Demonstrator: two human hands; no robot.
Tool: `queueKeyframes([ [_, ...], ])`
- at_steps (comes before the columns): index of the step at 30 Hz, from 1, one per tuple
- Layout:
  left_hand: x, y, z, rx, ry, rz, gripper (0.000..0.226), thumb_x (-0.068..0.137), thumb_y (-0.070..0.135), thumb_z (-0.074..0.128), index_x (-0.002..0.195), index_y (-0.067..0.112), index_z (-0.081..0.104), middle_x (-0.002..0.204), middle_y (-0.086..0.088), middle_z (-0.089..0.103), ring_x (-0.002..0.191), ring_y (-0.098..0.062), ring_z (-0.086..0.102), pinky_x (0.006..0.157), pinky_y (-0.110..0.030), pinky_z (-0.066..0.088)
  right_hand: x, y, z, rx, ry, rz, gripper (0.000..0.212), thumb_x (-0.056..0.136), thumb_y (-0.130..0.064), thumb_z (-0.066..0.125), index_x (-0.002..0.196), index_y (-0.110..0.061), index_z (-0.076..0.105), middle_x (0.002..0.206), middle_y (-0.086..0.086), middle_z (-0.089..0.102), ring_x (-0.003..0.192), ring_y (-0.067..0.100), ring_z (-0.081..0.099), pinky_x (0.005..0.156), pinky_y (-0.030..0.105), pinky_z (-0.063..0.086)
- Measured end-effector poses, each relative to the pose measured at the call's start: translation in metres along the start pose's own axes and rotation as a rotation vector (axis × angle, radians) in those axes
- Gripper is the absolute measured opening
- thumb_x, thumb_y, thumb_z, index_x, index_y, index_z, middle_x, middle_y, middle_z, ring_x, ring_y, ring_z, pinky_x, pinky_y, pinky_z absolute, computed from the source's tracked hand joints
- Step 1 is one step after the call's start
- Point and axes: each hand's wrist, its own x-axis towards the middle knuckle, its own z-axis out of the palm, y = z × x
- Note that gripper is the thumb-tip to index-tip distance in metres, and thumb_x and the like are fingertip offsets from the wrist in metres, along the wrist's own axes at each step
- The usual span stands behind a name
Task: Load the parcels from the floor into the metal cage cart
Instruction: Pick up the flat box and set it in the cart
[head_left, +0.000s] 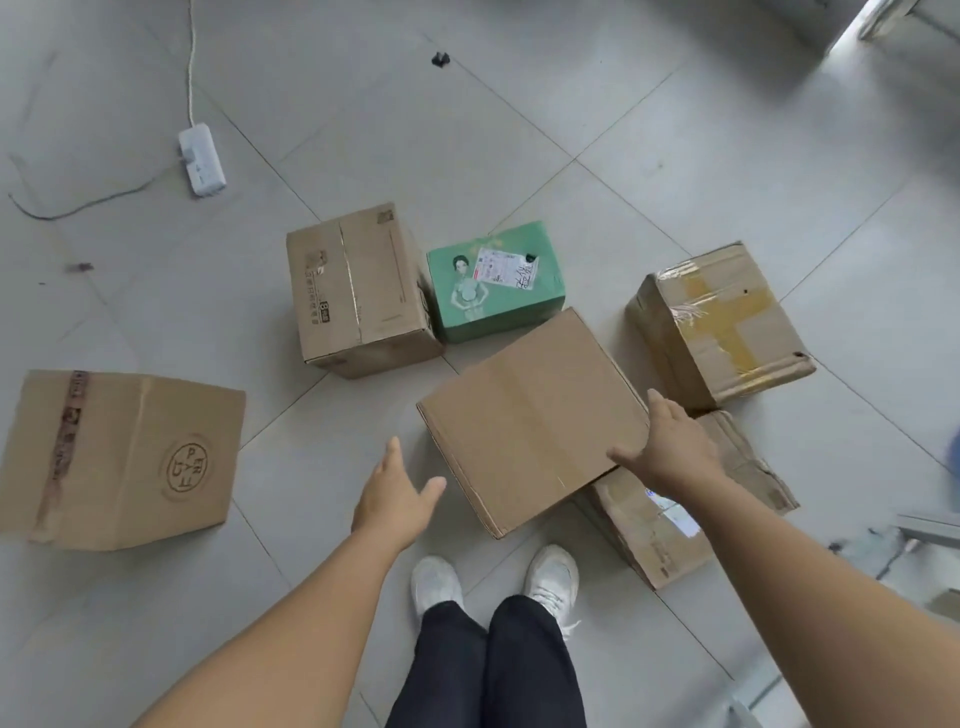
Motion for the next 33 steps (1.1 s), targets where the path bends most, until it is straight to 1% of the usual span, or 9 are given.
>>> queueKeyframes([
  [6, 0.077, 0.001, 0.066, -0.14, -0.087, -0.075, 0.092, 0.09, 0.044, 0.06, 0.155, 0.021, -0.002, 0.16, -0.006, 0.018, 0.143, -0.027, 0.028, 0.11, -0.039, 0.03, 0.084, 0.014, 0.057, 0.067, -0.075, 0.015, 0.109, 0.08, -0.055, 0.071, 0.156, -0.018, 0.003, 0.162, 0.004, 0.014, 0.145, 0.027, 0.025, 0.115, 0.049, 0.029],
  [9, 0.111, -0.003, 0.095, -0.187, -0.11, -0.124, 0.099, 0.088, 0.044, 0.063, 0.155, 0.019, -0.005, 0.16, -0.008, 0.018, 0.143, -0.028, 0.027, 0.11, -0.039, 0.029, 0.121, 0.02, 0.082, 0.066, -0.072, 0.037, 0.113, 0.078, -0.056, 0.073, 0.157, -0.02, 0.001, 0.163, 0.002, 0.01, 0.146, 0.029, 0.024, 0.115, 0.05, 0.028],
  [12, 0.141, -0.007, 0.12, -0.233, -0.128, -0.181, 0.103, 0.087, 0.044, 0.065, 0.154, 0.018, -0.009, 0.16, -0.011, 0.016, 0.143, -0.029, 0.027, 0.111, -0.038, 0.028, 0.153, 0.024, 0.102, 0.06, -0.058, 0.054, 0.115, 0.076, -0.056, 0.074, 0.156, -0.022, -0.002, 0.164, 0.003, 0.005, 0.147, 0.031, 0.019, 0.116, 0.051, 0.025],
  [16, 0.17, -0.008, 0.15, -0.355, -0.12, -0.242, 0.109, 0.084, 0.039, 0.07, 0.153, 0.013, -0.01, 0.159, -0.011, 0.019, 0.143, -0.027, 0.027, 0.112, -0.035, 0.026, 0.189, 0.025, 0.119, 0.076, -0.028, 0.09, 0.121, 0.073, -0.053, 0.078, 0.156, -0.025, -0.006, 0.164, 0.003, 0.004, 0.147, 0.032, 0.018, 0.116, 0.052, 0.024],
  [19, 0.181, -0.006, 0.167, -0.423, -0.079, -0.273, 0.112, 0.084, 0.031, 0.072, 0.152, 0.013, -0.014, 0.16, -0.014, 0.016, 0.142, -0.028, 0.03, 0.111, -0.032, 0.027, 0.21, 0.025, 0.126, 0.101, -0.013, 0.115, 0.125, 0.07, -0.052, 0.081, 0.155, -0.028, -0.007, 0.161, 0.005, 0.01, 0.143, 0.037, 0.024, 0.114, 0.054, 0.025],
  [22, 0.187, -0.005, 0.176, -0.478, -0.031, -0.293, 0.114, 0.084, 0.026, 0.073, 0.151, 0.018, -0.018, 0.16, -0.012, 0.013, 0.139, -0.028, 0.036, 0.106, -0.032, 0.033, 0.223, 0.025, 0.129, 0.124, -0.014, 0.141, 0.13, 0.065, -0.051, 0.085, 0.154, -0.033, -0.009, 0.157, 0.007, 0.017, 0.137, 0.04, 0.03, 0.11, 0.056, 0.027],
  [26, 0.202, -0.007, 0.177, -0.535, 0.031, -0.254, 0.115, 0.082, 0.022, 0.075, 0.152, 0.025, -0.016, 0.161, -0.006, 0.012, 0.139, -0.025, 0.035, 0.107, -0.032, 0.032, 0.233, 0.027, 0.129, 0.196, -0.018, 0.153, 0.135, 0.06, -0.05, 0.088, 0.152, -0.038, -0.009, 0.154, 0.011, 0.021, 0.136, 0.043, 0.031, 0.11, 0.059, 0.029],
  [29, 0.213, -0.011, 0.166, -0.571, 0.069, -0.238, 0.115, 0.079, 0.02, 0.077, 0.152, 0.03, -0.012, 0.16, -0.003, 0.016, 0.138, -0.023, 0.036, 0.109, -0.033, 0.032, 0.23, 0.025, 0.132, 0.259, -0.011, 0.161, 0.131, 0.061, -0.047, 0.088, 0.153, -0.036, -0.004, 0.154, 0.01, 0.022, 0.137, 0.043, 0.031, 0.111, 0.059, 0.029],
  [33, 0.204, -0.017, 0.14, -0.599, 0.124, -0.205, 0.111, 0.078, 0.014, 0.078, 0.154, 0.029, -0.002, 0.157, -0.001, 0.028, 0.135, -0.021, 0.041, 0.11, -0.033, 0.034, 0.208, 0.018, 0.129, 0.325, 0.005, 0.15, 0.125, 0.064, -0.047, 0.087, 0.153, -0.036, 0.0, 0.152, 0.008, 0.026, 0.136, 0.041, 0.034, 0.11, 0.059, 0.031],
])
